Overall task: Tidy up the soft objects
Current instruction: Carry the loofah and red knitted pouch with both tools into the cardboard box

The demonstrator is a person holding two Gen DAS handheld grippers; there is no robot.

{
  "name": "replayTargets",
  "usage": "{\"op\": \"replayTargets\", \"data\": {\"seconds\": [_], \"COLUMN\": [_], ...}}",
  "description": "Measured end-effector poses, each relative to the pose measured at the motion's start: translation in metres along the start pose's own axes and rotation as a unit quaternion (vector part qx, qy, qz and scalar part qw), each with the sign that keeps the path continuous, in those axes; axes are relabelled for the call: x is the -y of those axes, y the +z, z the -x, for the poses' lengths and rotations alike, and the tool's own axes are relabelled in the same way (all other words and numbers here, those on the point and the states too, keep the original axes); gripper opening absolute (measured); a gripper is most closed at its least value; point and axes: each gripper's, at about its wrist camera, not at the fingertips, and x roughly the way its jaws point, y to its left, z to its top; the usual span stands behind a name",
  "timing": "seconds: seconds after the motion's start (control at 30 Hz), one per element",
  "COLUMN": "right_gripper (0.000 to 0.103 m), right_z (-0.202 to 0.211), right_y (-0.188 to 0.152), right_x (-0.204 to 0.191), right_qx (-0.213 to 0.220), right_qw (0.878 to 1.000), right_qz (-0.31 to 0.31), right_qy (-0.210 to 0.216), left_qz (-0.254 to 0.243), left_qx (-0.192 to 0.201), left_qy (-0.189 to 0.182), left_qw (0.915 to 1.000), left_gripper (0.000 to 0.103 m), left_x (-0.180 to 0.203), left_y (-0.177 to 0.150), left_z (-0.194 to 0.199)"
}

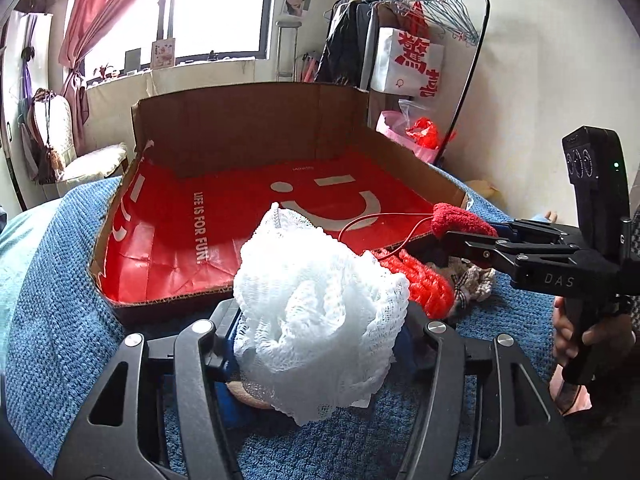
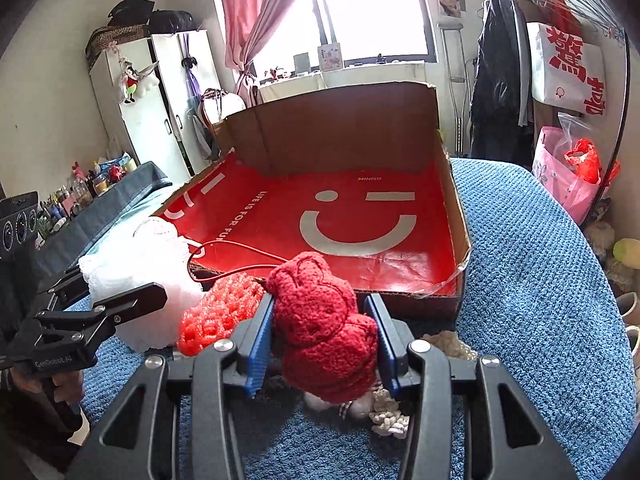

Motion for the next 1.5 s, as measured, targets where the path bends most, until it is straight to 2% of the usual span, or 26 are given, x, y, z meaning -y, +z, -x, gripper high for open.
{"op": "replayTargets", "data": {"seconds": [0.17, 0.23, 0.37, 0.5, 0.7, 0.87, 1.03, 1.23, 1.5], "right_gripper": [0.048, 0.048, 0.048, 0.048, 0.048, 0.048, 0.048, 0.048, 0.049], "right_z": [0.007, 0.005, -0.011, -0.042, -0.118, -0.182, -0.222, -0.241, -0.247], "right_y": [0.035, 0.053, 0.098, 0.138, 0.174, 0.179, 0.172, 0.167, 0.163], "right_x": [-0.002, -0.004, -0.007, -0.007, 0.0, 0.012, 0.024, 0.034, 0.044], "right_qx": [0.026, 0.033, 0.027, -0.001, -0.08, -0.144, -0.187, -0.208, -0.223], "right_qw": [1.0, 0.999, 0.999, 0.999, 0.991, 0.979, 0.967, 0.959, 0.958], "right_qz": [-0.002, 0.005, 0.018, 0.033, 0.049, 0.053, 0.054, 0.052, 0.036], "right_qy": [0.014, 0.011, -0.005, -0.034, -0.091, -0.134, -0.163, -0.183, -0.179], "left_qz": [-0.012, -0.015, -0.03, -0.033, -0.027, -0.015, -0.014, -0.014, -0.009], "left_qx": [0.027, 0.033, 0.033, 0.008, -0.074, -0.136, -0.159, -0.175, -0.19], "left_qy": [-0.005, -0.011, 0.0, 0.026, 0.054, 0.07, 0.089, 0.097, 0.111], "left_qw": [0.9996, 0.9993, 0.999, 0.9991, 0.9954, 0.9882, 0.9831, 0.9798, 0.9754], "left_gripper": [0.056, 0.057, 0.056, 0.056, 0.056, 0.056, 0.057, 0.057, 0.059], "left_x": [-0.004, -0.01, -0.024, -0.047, -0.085, -0.107, -0.118, -0.122, -0.13], "left_y": [0.03, 0.048, 0.086, 0.119, 0.144, 0.149, 0.155, 0.159, 0.162], "left_z": [0.011, 0.01, -0.004, -0.033, -0.102, -0.156, -0.19, -0.212, -0.229]}}
